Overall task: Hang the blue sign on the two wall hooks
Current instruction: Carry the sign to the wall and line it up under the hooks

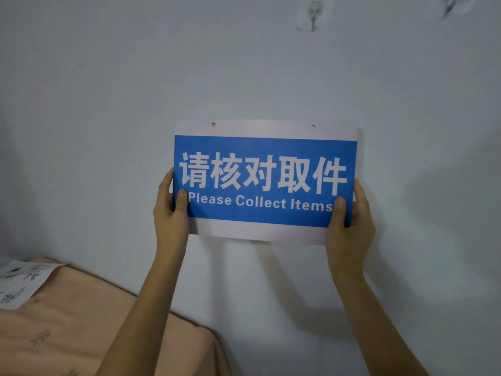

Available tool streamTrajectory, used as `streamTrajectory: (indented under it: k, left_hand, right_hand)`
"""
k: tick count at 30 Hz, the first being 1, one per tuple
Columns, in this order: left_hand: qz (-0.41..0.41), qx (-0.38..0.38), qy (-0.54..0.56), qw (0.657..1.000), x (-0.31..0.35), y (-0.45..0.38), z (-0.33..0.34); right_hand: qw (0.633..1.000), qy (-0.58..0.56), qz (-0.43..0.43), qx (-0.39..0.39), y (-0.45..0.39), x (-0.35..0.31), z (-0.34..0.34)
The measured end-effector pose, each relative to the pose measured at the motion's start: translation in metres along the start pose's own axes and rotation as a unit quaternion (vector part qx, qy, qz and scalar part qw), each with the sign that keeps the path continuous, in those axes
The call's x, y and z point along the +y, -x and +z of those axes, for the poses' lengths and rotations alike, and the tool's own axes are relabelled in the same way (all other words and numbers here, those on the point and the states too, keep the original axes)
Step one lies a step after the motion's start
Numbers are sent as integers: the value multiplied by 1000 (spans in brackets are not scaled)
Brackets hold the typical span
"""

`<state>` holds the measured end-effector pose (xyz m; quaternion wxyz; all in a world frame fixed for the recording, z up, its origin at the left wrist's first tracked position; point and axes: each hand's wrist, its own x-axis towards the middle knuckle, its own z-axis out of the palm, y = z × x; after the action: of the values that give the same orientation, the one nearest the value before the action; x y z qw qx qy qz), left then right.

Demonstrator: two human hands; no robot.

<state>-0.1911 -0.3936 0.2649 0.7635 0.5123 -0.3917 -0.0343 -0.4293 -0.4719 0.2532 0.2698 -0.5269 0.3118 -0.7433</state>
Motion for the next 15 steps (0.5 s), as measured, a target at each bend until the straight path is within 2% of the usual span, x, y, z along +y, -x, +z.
streamTrajectory:
  k: [15]
  left_hand:
    - [16,-37,57,998,40,-11,72]
  right_hand:
    - [998,-13,-55,43,-56,-31,-43]
